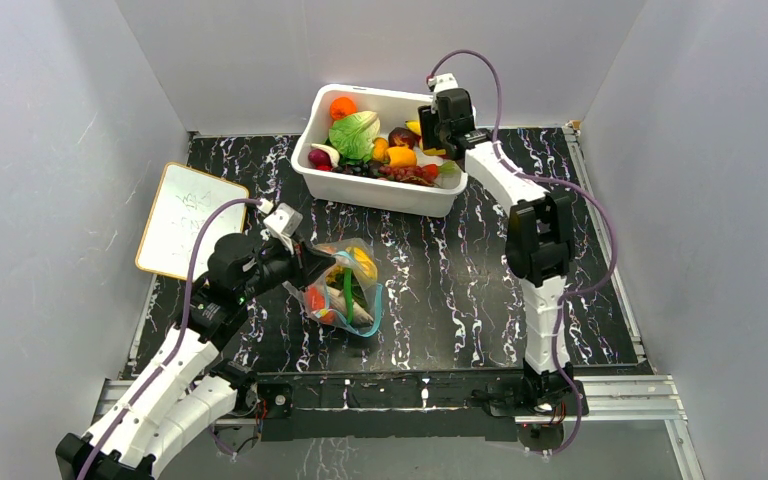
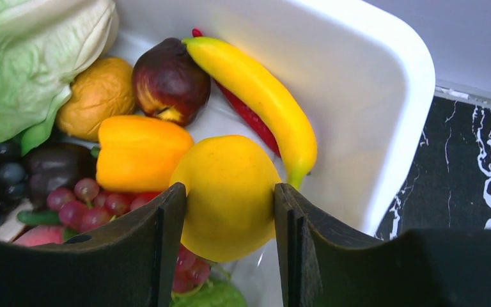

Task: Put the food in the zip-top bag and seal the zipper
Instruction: Pick up the fake fruit from the bin, then place the fake fruit in the zipper food storage bag.

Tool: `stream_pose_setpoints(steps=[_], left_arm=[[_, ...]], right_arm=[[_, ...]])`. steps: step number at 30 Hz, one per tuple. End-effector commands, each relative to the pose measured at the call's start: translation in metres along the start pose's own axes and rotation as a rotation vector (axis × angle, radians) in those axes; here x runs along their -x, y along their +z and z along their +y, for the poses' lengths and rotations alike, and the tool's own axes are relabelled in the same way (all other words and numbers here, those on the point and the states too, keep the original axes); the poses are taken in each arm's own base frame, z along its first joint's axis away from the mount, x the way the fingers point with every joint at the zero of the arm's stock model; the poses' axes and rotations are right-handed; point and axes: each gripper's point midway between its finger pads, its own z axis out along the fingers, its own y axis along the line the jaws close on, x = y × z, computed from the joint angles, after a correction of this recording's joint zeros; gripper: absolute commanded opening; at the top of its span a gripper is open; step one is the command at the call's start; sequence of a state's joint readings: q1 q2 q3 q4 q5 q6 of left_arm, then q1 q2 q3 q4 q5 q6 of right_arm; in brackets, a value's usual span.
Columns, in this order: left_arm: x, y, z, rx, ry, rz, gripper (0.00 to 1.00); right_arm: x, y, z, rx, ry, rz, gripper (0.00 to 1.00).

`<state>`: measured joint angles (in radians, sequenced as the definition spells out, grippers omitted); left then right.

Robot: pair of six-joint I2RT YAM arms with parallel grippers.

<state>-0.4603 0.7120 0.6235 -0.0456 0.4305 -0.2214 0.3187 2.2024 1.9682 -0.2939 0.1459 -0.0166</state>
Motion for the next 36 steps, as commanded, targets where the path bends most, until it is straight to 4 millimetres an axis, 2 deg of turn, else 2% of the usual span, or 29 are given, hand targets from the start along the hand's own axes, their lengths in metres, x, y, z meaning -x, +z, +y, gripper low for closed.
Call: stream_pose_setpoints(steps=[1, 6, 10, 12, 14, 21, 23, 31, 36], left_arm=[[0.014, 0.001, -0.004, -0.001, -0.03, -0.051, 0.0], [0.026, 0.0, -0.009, -0.008, -0.079, -0.074, 0.0], [0.038, -0.001, -0.01, 0.004, -0.101, -0.089, 0.0], [0.043, -0.001, -0.011, 0.008, -0.112, -0.09, 0.0], [0.047, -0.001, -0.011, 0.013, -0.127, -0.093, 0.0], [0.058, 0.003, -0.009, 0.036, -0.191, -0.12, 0.0], [0.06, 0.004, -0.007, 0.047, -0.21, -0.123, 0.0], [0.069, 0.008, 0.0, 0.092, -0.275, -0.146, 0.0], [0.071, 0.011, 0.002, 0.102, -0.31, -0.152, 0.0]], right_arm=[[0.052, -0.047, 0.005, 0.058, 0.037, -0.113, 0.26], [0.056, -0.08, 0.016, 0.116, 0.058, -0.124, 0.26], [0.056, -0.112, 0.034, 0.173, 0.075, -0.124, 0.25], [0.056, -0.134, 0.048, 0.218, 0.095, -0.133, 0.25], [0.064, -0.167, 0.065, 0.274, 0.107, -0.174, 0.25], [0.05, -0.244, 0.109, 0.418, 0.139, -0.203, 0.26], [0.04, -0.264, 0.121, 0.479, 0.159, -0.203, 0.26], [0.027, -0.343, 0.149, 0.7, 0.229, -0.226, 0.26], [0.017, -0.378, 0.164, 0.839, 0.301, -0.226, 0.26]])
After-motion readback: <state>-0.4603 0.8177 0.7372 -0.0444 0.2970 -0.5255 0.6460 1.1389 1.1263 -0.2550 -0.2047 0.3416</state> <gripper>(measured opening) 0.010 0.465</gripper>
